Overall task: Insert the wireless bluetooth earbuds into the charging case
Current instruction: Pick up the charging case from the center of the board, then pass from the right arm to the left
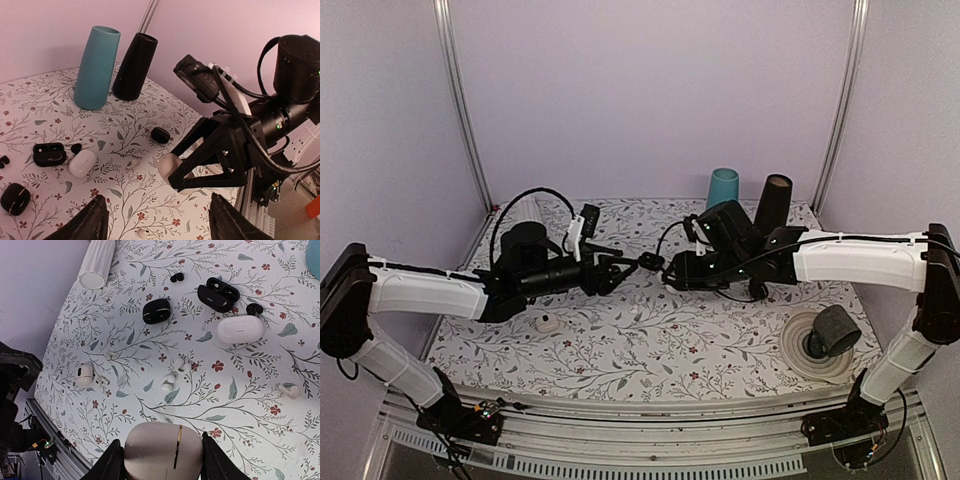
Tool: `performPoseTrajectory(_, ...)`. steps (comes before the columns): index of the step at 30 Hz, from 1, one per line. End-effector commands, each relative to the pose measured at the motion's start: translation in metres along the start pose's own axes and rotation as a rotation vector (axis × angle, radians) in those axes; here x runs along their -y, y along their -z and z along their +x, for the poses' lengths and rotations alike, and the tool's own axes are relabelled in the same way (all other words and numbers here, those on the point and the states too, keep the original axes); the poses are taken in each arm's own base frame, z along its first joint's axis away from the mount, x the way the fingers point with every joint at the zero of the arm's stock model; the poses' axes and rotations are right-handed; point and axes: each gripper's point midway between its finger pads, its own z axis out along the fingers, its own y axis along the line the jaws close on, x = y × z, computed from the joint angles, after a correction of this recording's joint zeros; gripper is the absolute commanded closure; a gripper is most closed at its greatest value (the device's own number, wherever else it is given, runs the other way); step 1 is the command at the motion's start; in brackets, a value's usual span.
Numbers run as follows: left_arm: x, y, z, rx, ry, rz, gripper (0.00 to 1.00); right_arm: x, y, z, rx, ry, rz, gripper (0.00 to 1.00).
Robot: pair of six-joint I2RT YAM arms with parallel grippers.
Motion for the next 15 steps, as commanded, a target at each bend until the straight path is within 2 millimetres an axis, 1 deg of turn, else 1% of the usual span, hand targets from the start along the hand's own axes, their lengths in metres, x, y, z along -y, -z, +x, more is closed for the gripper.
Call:
performPoseTrajectory(1,0.004,-0.006,0.003,0.045,0.149,0.023,0.31,-0.027,0.017,-0.032,0.096,-0.092,-0.101,0.62)
performPoseTrajectory(6,0.010,-0.017,0.014,0.052,0.174,-0.018,0.34,-0.044,0.023,-0.048,0.150,-0.188,-0.191,0.62)
performPoseTrajectory(12,0.008,-0.024,0.024,0.071,0.207,-0.073,0.37,-0.051,0.033,-0.057,0.203,-0.262,-0.253,0.62)
performPoseTrajectory(15,0.011,-0.030,0.023,0.078,0.199,-0.073,0.38,-0.057,0.034,-0.060,0.210,-0.269,-0.274,0.62)
